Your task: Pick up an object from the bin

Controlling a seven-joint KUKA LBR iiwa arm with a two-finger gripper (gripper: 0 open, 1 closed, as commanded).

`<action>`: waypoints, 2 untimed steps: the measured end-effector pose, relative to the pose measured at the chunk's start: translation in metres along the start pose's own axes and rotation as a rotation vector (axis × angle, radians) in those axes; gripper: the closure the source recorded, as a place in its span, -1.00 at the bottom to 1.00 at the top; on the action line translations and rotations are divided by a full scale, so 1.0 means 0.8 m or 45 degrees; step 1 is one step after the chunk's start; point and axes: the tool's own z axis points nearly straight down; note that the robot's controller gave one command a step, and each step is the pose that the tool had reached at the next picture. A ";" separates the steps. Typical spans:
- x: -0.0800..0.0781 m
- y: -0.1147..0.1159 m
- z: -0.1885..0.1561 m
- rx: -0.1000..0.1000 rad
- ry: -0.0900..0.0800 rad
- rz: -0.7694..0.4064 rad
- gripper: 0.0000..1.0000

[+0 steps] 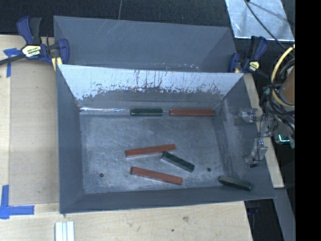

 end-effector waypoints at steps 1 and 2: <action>-0.002 0.001 -0.004 0.002 -0.009 -0.004 -1.00; 0.002 0.096 0.076 0.002 -0.012 -0.032 -1.00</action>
Offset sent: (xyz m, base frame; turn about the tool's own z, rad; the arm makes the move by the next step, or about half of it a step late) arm -0.0042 0.1069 -0.0850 -0.0389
